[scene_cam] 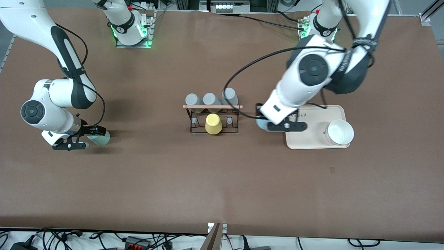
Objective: Hang scattered cups on rack with three cups
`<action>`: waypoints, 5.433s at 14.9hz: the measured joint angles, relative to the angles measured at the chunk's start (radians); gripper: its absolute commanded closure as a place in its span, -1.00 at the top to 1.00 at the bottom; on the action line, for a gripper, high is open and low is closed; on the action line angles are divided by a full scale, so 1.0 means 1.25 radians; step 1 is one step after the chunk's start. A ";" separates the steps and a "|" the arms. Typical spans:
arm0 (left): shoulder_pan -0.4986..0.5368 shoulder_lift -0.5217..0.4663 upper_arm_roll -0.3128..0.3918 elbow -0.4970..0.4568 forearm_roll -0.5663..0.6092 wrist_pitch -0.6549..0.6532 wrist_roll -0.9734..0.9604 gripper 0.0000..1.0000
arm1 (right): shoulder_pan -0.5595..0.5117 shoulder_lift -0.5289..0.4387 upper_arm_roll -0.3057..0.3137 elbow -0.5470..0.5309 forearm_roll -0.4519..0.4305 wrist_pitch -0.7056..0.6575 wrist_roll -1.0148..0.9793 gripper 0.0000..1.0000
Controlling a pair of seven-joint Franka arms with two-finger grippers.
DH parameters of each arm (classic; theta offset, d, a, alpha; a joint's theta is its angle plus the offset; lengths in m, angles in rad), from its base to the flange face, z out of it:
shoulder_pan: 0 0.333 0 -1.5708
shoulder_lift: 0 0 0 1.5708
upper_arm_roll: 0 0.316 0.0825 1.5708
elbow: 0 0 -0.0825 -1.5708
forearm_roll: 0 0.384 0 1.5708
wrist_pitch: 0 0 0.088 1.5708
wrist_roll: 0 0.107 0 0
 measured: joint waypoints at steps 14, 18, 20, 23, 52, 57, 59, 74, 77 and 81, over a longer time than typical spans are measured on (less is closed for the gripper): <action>-0.113 0.141 0.003 0.126 0.020 0.065 -0.155 -0.99 | 0.068 -0.021 0.016 0.194 0.057 -0.257 0.022 -0.30; -0.138 0.160 0.003 0.121 0.074 0.063 -0.156 -0.99 | 0.132 -0.022 0.018 0.299 0.097 -0.378 0.044 -0.31; -0.139 0.168 0.003 0.118 0.076 0.057 -0.149 -0.76 | 0.172 -0.021 0.019 0.316 0.098 -0.391 0.051 -0.30; -0.143 0.182 0.003 0.111 0.077 0.057 -0.144 1.00 | 0.224 -0.018 0.020 0.323 0.099 -0.392 0.054 -0.31; 0.242 -0.217 0.001 -0.160 0.076 -0.033 0.169 1.00 | 0.526 0.122 0.019 0.516 0.141 -0.393 0.417 -0.36; 0.305 -0.228 0.006 -0.153 0.029 -0.013 0.237 1.00 | 0.534 0.167 0.019 0.512 0.125 -0.395 0.423 -0.36; 0.330 -0.230 0.007 -0.157 0.028 -0.021 0.286 1.00 | 0.535 0.183 0.018 0.509 0.119 -0.394 0.424 -0.35; 0.346 -0.315 0.000 -0.249 0.027 -0.034 0.328 1.00 | 0.491 0.148 -0.002 0.560 0.118 -0.435 0.429 1.00; 0.346 -0.315 -0.001 -0.238 0.022 -0.028 0.328 1.00 | 0.426 0.105 -0.007 0.627 0.117 -0.527 0.426 1.00; 0.344 -0.315 -0.008 -0.225 0.021 -0.029 0.328 1.00 | 0.313 0.048 -0.011 0.669 0.114 -0.587 0.410 1.00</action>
